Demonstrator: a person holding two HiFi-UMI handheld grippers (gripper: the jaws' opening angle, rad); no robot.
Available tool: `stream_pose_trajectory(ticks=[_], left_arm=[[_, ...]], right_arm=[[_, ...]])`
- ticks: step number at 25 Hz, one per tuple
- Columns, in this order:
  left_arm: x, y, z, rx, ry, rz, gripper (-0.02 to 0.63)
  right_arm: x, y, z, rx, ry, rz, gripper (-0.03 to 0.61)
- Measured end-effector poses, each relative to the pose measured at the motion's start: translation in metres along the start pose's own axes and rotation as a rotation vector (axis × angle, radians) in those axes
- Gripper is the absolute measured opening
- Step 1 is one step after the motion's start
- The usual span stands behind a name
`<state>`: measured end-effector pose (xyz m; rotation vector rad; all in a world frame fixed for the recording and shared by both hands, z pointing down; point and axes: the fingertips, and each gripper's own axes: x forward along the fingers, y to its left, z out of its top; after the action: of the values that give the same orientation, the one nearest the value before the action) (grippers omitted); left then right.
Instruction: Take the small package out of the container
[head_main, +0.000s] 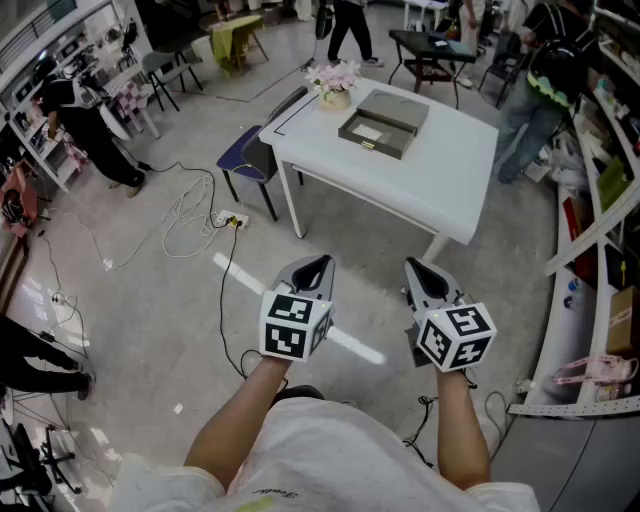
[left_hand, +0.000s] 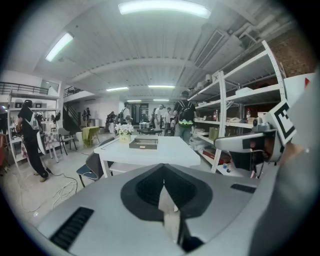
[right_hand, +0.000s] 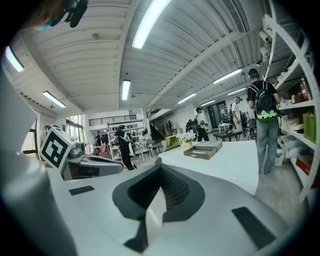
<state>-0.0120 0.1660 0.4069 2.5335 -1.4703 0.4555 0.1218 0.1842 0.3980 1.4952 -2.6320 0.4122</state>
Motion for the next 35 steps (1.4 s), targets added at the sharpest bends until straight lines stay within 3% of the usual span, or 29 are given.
stream_pose_trajectory(ticks=[15, 35], left_arm=[[0.051, 0.027, -0.008, -0.03, 0.047, -0.01, 0.005], [0.209, 0.125, 0.046, -0.034, 0.081, -0.088, 0.005]], right_arm=[[0.052, -0.033, -0.001, -0.001, 0.016, -0.04, 0.006], [0.213, -0.116, 0.043, 0.017, 0.066, -0.111, 0.04]])
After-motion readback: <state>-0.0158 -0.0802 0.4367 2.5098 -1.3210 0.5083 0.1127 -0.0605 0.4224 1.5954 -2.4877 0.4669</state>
